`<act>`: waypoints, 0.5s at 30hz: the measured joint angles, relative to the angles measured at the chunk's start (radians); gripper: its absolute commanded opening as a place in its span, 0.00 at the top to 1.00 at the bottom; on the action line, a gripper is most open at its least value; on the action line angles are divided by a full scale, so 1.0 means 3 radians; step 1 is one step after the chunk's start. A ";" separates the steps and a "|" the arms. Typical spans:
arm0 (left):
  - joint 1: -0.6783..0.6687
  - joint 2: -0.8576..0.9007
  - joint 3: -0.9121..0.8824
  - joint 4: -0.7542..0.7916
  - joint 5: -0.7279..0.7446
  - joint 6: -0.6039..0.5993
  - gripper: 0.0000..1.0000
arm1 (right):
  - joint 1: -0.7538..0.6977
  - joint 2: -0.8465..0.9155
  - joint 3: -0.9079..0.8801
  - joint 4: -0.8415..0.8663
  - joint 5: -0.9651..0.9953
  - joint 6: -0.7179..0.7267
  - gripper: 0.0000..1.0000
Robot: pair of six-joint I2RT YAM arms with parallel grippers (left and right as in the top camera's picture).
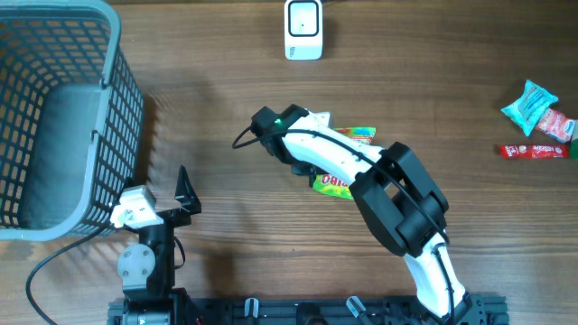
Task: Scan the item barcode
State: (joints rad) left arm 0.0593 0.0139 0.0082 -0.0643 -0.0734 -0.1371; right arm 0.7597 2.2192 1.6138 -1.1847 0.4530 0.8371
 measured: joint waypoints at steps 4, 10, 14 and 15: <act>0.0000 0.0000 0.0000 0.0000 0.0000 0.0000 0.00 | -0.0028 -0.0013 0.0342 0.0093 -0.0718 -0.0838 0.96; 0.0000 0.0000 0.0000 0.0000 0.0000 0.0000 0.00 | 0.0027 -0.0281 0.0552 -0.0195 -0.1137 -0.1780 0.95; 0.0000 0.0000 0.0000 0.0001 0.0000 0.0000 0.00 | 0.0020 -0.0292 0.0276 -0.0183 -0.0715 -0.1829 0.95; 0.0000 0.0000 0.0000 0.0000 0.0000 0.0000 0.00 | 0.0019 -0.0292 0.0174 -0.0123 -0.0619 -0.1830 0.80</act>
State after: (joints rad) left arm 0.0593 0.0139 0.0082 -0.0643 -0.0734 -0.1371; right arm 0.7654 2.1315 1.6661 -1.2217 0.2672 0.2882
